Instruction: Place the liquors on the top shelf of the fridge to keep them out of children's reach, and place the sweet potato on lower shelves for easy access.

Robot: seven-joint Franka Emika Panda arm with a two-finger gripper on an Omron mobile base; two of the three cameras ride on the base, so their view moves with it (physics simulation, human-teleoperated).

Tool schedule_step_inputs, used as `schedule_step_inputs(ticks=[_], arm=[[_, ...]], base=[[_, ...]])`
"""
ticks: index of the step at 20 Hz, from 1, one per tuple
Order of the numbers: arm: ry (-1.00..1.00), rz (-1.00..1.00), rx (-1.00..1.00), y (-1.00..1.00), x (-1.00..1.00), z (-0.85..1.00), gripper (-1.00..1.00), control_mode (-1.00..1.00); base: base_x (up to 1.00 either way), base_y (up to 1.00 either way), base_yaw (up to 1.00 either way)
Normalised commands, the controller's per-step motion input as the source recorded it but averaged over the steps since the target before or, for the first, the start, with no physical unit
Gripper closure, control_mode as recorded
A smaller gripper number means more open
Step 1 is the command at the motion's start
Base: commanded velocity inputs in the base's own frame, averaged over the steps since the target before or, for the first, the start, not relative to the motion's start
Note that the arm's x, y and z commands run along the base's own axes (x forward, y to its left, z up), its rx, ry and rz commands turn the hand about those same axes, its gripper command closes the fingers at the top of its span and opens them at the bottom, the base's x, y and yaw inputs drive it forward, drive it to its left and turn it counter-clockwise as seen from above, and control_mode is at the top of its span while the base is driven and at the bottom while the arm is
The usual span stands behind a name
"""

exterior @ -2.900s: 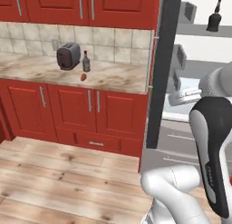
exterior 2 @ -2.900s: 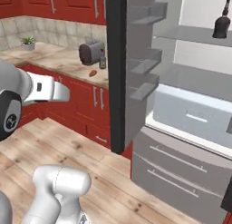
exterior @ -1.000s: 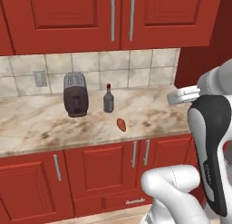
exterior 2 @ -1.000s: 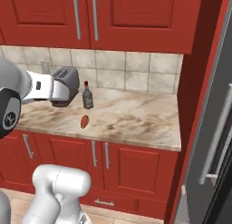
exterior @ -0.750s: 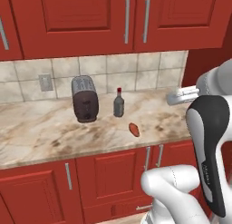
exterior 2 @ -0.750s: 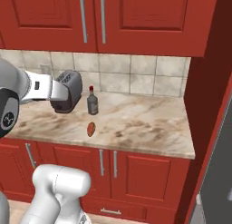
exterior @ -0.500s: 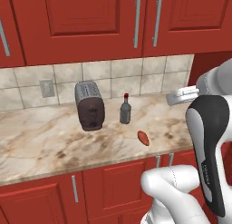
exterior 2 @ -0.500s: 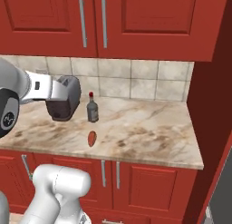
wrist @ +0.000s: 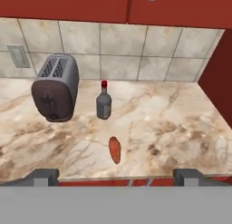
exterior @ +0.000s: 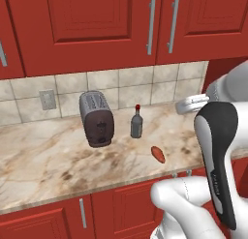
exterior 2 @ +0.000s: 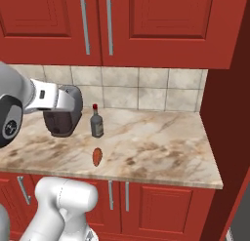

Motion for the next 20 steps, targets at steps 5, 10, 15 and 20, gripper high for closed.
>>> schedule_step_inputs(ticks=[5,10,15,20], arm=[[0.08,-0.05,0.0,0.0,0.17,-0.63,-1.0,-1.0],[0.15,-0.01,0.0,0.0,0.3,-0.74,-1.0,-1.0],[0.19,0.0,0.0,0.0,0.46,-0.96,-1.0,-1.0],[0.18,0.0,0.0,0.0,0.48,-0.83,-1.0,-1.0]], base=[[0.0,0.0,0.0],[0.0,0.0,0.0],[0.0,0.0,0.0],[0.0,0.0,0.0]])
